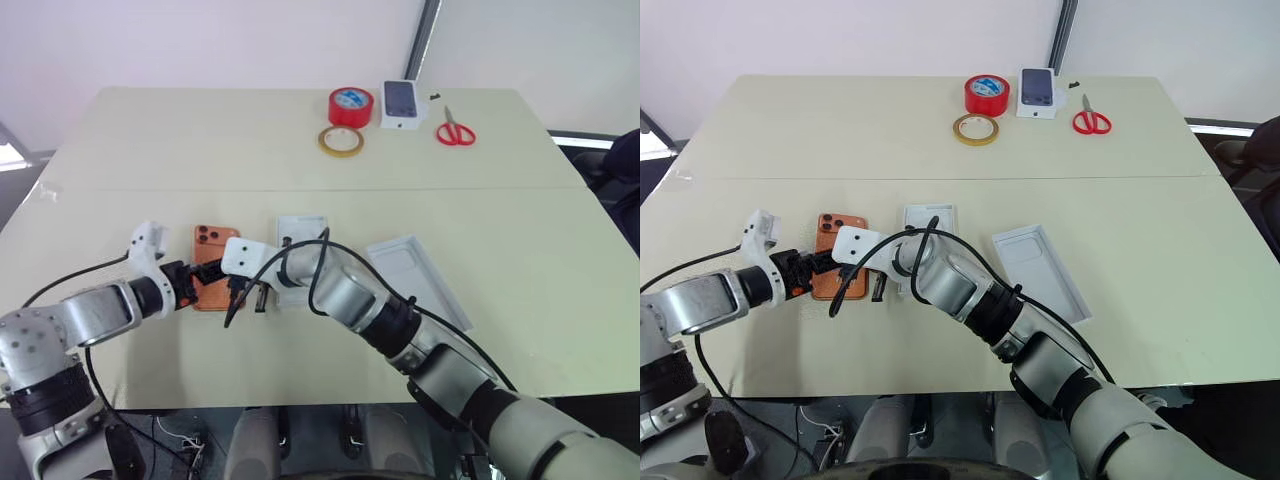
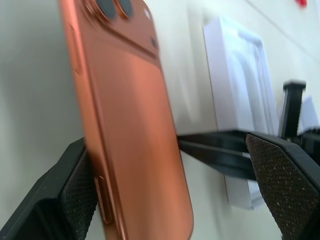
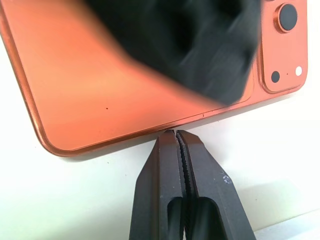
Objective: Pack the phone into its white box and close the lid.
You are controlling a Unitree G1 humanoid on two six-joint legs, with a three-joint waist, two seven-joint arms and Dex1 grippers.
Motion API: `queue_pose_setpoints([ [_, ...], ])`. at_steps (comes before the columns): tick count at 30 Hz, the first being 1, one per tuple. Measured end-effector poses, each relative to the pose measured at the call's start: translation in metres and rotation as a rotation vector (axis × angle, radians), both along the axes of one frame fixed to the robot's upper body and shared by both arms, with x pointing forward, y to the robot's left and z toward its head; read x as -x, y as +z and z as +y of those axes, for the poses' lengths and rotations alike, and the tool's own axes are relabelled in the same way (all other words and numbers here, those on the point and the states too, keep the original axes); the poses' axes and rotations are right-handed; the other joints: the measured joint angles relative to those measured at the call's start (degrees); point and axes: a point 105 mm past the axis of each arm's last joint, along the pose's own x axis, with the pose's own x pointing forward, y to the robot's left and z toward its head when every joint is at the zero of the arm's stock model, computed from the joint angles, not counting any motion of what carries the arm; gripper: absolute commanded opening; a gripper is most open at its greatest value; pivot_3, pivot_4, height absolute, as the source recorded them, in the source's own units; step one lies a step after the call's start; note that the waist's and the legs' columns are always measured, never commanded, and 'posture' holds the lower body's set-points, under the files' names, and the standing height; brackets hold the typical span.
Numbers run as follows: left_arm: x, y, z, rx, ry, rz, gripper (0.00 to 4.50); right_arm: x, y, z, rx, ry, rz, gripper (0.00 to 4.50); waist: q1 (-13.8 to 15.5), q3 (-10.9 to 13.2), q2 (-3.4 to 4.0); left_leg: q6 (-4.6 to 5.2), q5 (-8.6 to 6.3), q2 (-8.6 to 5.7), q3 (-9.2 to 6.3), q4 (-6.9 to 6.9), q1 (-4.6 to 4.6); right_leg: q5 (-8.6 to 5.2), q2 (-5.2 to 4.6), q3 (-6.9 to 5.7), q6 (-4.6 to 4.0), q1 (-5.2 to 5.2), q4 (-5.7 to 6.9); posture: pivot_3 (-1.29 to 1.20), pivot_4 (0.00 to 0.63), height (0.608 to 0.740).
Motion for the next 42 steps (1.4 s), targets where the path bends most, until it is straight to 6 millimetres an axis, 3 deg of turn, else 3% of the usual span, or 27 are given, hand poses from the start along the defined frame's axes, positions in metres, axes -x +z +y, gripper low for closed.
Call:
queue_pose_setpoints([
  [3, 0.002, -0.001, 0.001, 0.010, 0.013, 0.005, 4.50, 0.000, 0.000, 0.000, 0.001, 0.001, -0.001, 0.06, -0.01, 0.00, 0.00, -0.01, 0.00, 0.01, 0.00, -0.01, 0.00, 0.00, -0.02, 0.01, 0.00, 0.00, 0.00, 0.00, 0.150, 0.740],
  [6, 0.005, -0.009, -0.001, 0.021, 0.022, 0.032, 3.73, 0.000, 0.000, 0.000, 0.002, 0.002, -0.002, 0.00, -0.01, 0.00, 0.00, -0.06, -0.03, 0.02, -0.01, -0.02, 0.00, 0.00, -0.05, 0.01, -0.02, -0.02, 0.00, 0.00, 0.150, 0.740],
  [13, 0.004, -0.003, 0.000, 0.111, 0.067, 0.026, 0.12, 0.001, 0.002, -0.003, 0.008, 0.006, -0.008, 0.00, -0.02, 0.00, 0.00, -0.19, -0.10, -0.01, -0.01, -0.04, -0.02, -0.01, -0.30, 0.02, -0.06, -0.07, -0.02, 0.00, 0.150, 0.740],
  [24, 0.003, -0.001, 0.001, 0.214, 0.148, 0.056, 0.12, 0.001, 0.028, -0.021, -0.035, -0.001, -0.033, 0.00, 0.12, 0.01, 0.01, -0.20, -0.11, -0.04, -0.01, -0.06, -0.10, -0.06, -0.38, 0.05, -0.17, -0.16, -0.05, 0.00, 0.150, 0.740],
  [30, -0.003, 0.019, -0.019, 0.294, 0.120, -0.023, 0.12, 0.008, 0.069, -0.046, -0.208, 0.017, -0.021, 0.00, 0.53, 0.01, 0.01, -0.17, -0.11, -0.10, -0.01, -0.05, -0.18, -0.07, -0.40, 0.00, -0.17, -0.14, -0.13, 0.00, 0.150, 0.740],
  [33, -0.003, 0.034, -0.053, 0.325, 0.028, -0.079, 0.12, 0.006, 0.082, -0.082, -0.266, 0.009, -0.036, 0.00, 1.02, 0.01, 0.00, -0.07, -0.14, -0.22, -0.01, -0.01, -0.16, -0.07, -0.42, -0.05, -0.17, 0.05, -0.28, 0.00, 0.150, 0.740],
  [37, -0.002, 0.029, -0.089, 0.368, -0.045, -0.037, 0.12, 0.001, 0.071, -0.139, -0.237, -0.061, 0.011, 0.00, 0.70, 0.02, 0.00, 0.19, -0.07, -0.21, 0.03, 0.00, -0.12, -0.07, -0.28, -0.05, -0.16, 0.20, -0.49, 0.00, 0.150, 0.740],
  [42, -0.001, 0.016, -0.116, 0.376, -0.097, 0.029, 0.12, 0.014, 0.058, -0.172, -0.188, -0.045, 0.057, 0.00, 0.50, 0.05, 0.00, 0.19, -0.05, -0.17, -0.01, -0.01, 0.11, -0.07, 0.13, -0.02, -0.12, 0.41, -0.50, 0.00, 0.150, 0.740],
])
